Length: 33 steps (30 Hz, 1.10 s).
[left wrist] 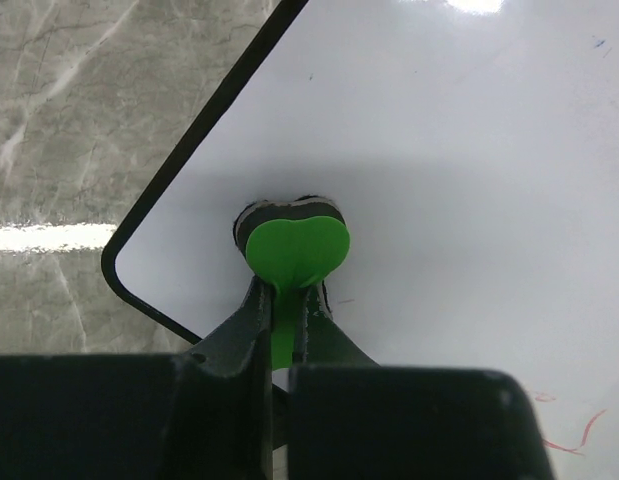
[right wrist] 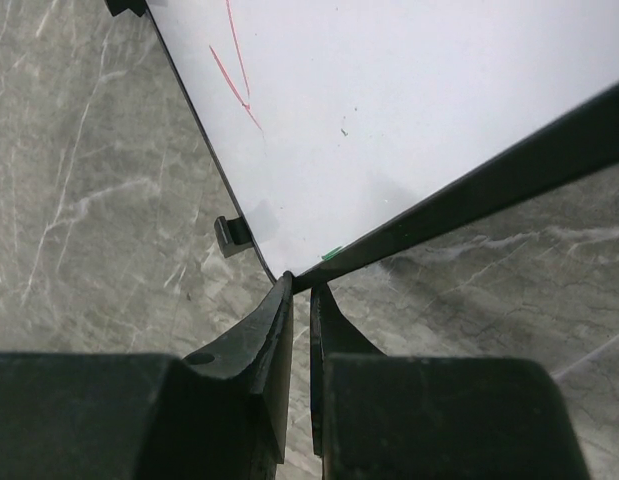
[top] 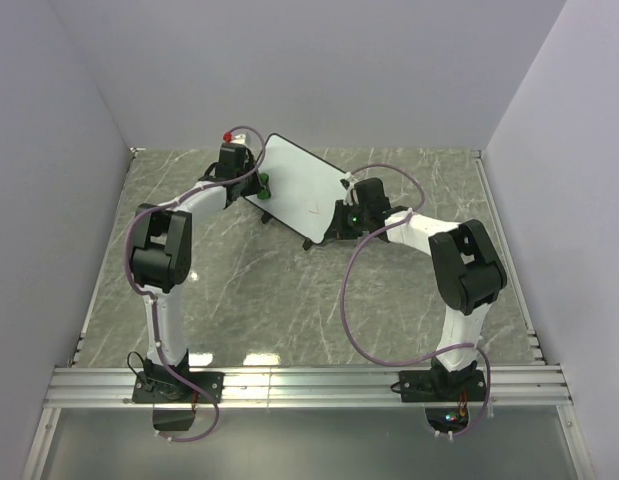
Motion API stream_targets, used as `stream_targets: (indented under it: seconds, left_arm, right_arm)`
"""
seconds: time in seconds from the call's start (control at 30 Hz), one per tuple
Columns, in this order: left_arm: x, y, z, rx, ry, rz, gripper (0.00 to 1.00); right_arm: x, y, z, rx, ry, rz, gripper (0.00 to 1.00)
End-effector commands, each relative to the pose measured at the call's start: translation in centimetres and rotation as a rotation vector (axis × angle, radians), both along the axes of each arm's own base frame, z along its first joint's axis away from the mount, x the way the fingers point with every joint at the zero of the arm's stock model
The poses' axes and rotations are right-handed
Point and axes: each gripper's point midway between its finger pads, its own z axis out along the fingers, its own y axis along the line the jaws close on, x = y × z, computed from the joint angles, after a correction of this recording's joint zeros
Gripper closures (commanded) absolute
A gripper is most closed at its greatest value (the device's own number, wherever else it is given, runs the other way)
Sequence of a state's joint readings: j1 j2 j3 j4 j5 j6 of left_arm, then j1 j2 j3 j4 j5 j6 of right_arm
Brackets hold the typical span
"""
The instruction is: Erase the whiteboard
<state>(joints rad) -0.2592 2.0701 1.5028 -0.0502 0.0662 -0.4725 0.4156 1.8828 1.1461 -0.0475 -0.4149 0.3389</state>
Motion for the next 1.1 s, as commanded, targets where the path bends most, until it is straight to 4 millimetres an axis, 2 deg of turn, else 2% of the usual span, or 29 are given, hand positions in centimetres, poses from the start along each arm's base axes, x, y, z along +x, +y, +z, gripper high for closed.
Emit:
stream_targets:
  seconds: [0.0, 0.03, 0.13, 0.17, 0.23, 0.27, 0.43, 0.53, 0.83, 1.0, 1.03, 1.07]
  left_arm:
    - [-2.8, -2.6, -2.5, -0.002, 0.093, -0.097, 1.0]
    - [-3.0, -3.4, -1.8, -0.012, 0.083, -0.115, 1.0]
    - [-4.7, -7.4, -0.8, -0.064, 0.085, -0.221, 1.0]
    - [-5.7, -9.2, -0.8, -0.073, 0.1, -0.263, 1.0]
    - [-6.8, -11.4, -0.2, -0.096, 0.102, -0.312, 1.0]
    - [-8.0, -13.3, 0.0, -0.099, 0.104, -0.35, 1.0]
    - [-11.4, -18.4, 0.4, -0.105, 0.115, -0.459, 1.0]
    - [-12.3, -20.0, 0.8, -0.115, 0.113, -0.481, 1.0]
    - [-11.9, -20.4, 2.4, -0.124, 0.092, -0.469, 1.0]
    - [-12.0, -20.1, 2.2, -0.117, 0.101, -0.456, 1.0]
    - [-12.0, -20.0, 2.3, -0.114, 0.096, -0.456, 1.0]
    - [-12.0, -19.9, 2.4, -0.113, 0.095, -0.453, 1.0]
  right_arm:
    - [-7.4, -0.6, -5.6, -0.119, 0.26, 0.084, 1.0]
    - [-7.5, -0.7, -5.7, -0.12, 0.264, 0.083, 1.0]
    - [-7.7, -0.5, -5.8, -0.118, 0.263, 0.085, 1.0]
    - [-7.7, -0.3, -5.8, -0.118, 0.262, 0.088, 1.0]
    - [-7.7, -0.3, -5.9, -0.117, 0.261, 0.089, 1.0]
    - [-7.6, -0.2, -5.8, -0.115, 0.259, 0.089, 1.0]
    - [-7.9, 0.1, -5.9, -0.107, 0.259, 0.087, 1.0]
    - [-8.1, 0.3, -5.9, -0.101, 0.256, 0.086, 1.0]
    - [-8.8, 0.2, -5.1, -0.091, 0.234, 0.084, 1.0]
    - [-9.4, 0.6, -0.9, -0.024, 0.163, 0.116, 1.0]
    - [-9.4, 0.4, -0.2, -0.027, 0.143, 0.108, 0.87]
    - [-9.2, 0.3, 1.9, -0.014, 0.091, 0.105, 0.77]
